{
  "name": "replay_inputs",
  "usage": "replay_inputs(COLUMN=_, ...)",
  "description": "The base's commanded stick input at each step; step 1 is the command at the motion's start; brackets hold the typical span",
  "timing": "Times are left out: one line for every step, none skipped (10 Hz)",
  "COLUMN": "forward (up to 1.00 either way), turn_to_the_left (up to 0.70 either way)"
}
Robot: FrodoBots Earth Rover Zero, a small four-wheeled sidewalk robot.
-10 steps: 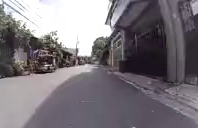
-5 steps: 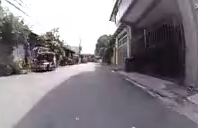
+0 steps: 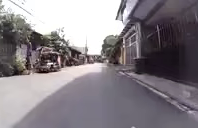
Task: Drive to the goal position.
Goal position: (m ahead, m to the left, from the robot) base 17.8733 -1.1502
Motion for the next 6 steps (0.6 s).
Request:
replay_inputs(forward=1.0, turn_to_the_left=0.0)
replay_inputs(forward=1.0, turn_to_the_left=0.0)
replay_inputs(forward=1.0, turn_to_the_left=0.0)
replay_inputs(forward=1.0, turn_to_the_left=0.0)
replay_inputs(forward=1.0, turn_to_the_left=0.0)
replay_inputs(forward=1.0, turn_to_the_left=0.0)
